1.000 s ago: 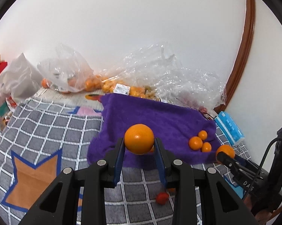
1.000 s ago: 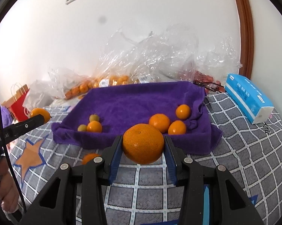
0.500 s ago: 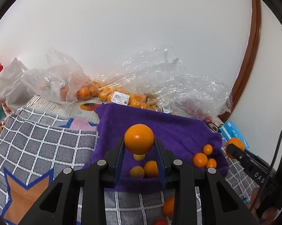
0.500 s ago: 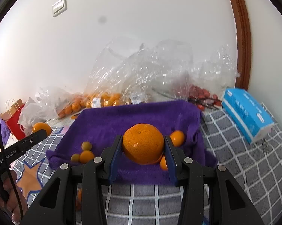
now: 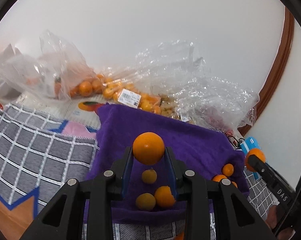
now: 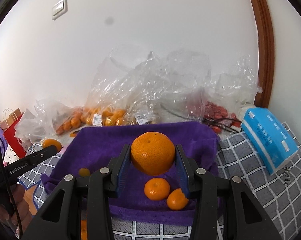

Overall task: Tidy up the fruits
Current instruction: 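Lower both oranges onto the towel beside the other fruits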

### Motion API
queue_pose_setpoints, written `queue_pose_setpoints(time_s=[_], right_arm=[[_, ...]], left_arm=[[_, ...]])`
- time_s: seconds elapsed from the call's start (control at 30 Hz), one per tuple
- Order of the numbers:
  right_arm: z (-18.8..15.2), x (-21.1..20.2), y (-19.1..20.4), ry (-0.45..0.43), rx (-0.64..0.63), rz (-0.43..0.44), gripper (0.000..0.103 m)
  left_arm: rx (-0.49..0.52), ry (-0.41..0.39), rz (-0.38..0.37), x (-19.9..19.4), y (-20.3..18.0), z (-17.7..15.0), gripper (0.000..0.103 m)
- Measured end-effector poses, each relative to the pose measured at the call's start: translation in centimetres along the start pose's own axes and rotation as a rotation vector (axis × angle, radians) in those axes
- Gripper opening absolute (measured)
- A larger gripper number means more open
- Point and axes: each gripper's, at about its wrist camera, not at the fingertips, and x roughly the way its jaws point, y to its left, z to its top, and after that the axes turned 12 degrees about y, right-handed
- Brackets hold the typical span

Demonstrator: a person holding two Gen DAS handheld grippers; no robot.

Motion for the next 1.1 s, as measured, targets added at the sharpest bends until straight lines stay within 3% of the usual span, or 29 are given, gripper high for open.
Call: queue_pose_setpoints(time_s=[0.23,0.47,0.67,1.1], right_arm=[[-1.6,3.1,1.0,0.107,-0.049,0.074,0.043],[-3.3,4.2,2.9,0.154,-0.103,0.115,0.043],[-3.9,5.6,2.9,0.203,-0.093,0.103,0.043],[-3.9,5.6,2.2,0.207,-0.056,0.127,0.044]], left_arm=[[0.012,0.026,-0.005,2.0,0.2,-1.2,0.030],[-0.001,0.033,-0.012,2.8,0.7,-1.5,0.030],[-0.007,0.043,-0.006,3.4,0.9,-1.6,0.030],[0.019,0.043,0.007,3.7,0.6,-1.9,0.030]])
